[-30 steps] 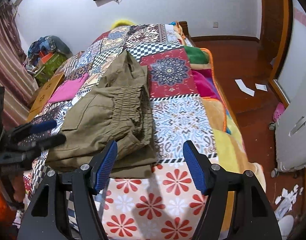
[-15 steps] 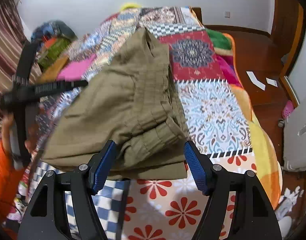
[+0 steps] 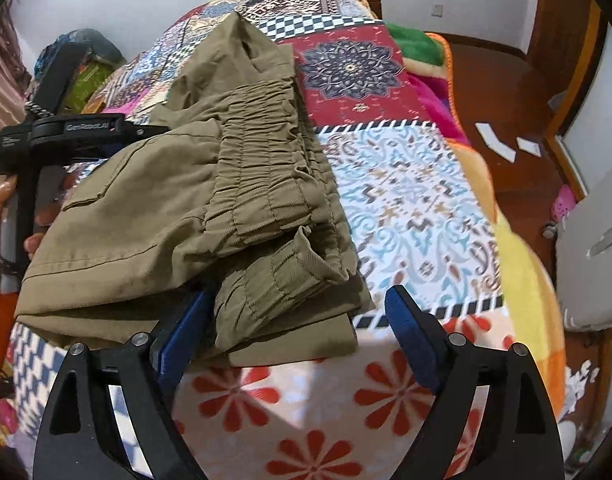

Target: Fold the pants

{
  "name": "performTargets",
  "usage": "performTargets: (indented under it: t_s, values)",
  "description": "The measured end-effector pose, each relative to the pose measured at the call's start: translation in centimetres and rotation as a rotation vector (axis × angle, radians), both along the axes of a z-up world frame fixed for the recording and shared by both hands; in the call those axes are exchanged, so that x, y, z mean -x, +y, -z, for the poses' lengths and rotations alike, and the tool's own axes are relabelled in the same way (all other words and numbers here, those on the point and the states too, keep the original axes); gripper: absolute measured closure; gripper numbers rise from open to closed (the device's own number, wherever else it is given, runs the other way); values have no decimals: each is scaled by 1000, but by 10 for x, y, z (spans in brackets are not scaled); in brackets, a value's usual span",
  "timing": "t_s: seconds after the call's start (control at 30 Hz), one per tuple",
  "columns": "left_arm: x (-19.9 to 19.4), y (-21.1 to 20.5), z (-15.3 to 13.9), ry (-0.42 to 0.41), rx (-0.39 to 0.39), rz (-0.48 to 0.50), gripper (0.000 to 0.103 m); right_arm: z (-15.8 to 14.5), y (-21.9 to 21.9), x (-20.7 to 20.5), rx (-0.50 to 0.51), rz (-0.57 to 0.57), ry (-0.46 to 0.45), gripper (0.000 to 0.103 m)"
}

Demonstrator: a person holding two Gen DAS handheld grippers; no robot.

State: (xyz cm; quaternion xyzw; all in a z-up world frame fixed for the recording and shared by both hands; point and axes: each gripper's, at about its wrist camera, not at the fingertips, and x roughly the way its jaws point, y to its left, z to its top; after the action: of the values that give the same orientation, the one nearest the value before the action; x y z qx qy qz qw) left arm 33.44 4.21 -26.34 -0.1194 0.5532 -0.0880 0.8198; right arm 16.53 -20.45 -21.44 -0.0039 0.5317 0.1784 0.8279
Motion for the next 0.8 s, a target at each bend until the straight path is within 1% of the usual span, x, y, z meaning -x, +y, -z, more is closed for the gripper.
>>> performTargets:
  t_s: [0.03,0.07,0.13,0.2,0.33,0.43,0.53,0.6,0.67,0.73,0.8]
  values:
    - [1,0,0,-6,0,3,55,1,-1,-2,7,1,-4,18]
    - [3,0,-1,-14,-1,4,56,2,-3,-4,13,2,-5,18]
    - [10,1,-1,-28,-34,1,63,3,-5,-9,22,3,-9,18]
    - [19,4,-1,-40,-57,-10,67,4,-5,-14,40,-2,-18,18]
    - [35,17,-3,-45,-47,-64,75,7,2,-29,91,-22,-45,18]
    - [47,28,-6,-53,-57,-96,81,5,11,-38,133,-47,-72,18]
    - [67,40,-9,-60,-57,-135,84,6,19,-48,145,-65,-76,18]
    - [75,47,-11,-61,-48,-155,86,4,21,-56,131,-65,-64,23]
    - [86,50,-14,-68,-41,-170,88,-2,20,-58,114,-57,-58,25]
    - [98,53,-19,-76,-46,-184,89,-12,18,-54,103,-48,-73,25]
    - [107,53,-22,-82,-57,-193,90,-24,17,-48,117,-46,-107,25]
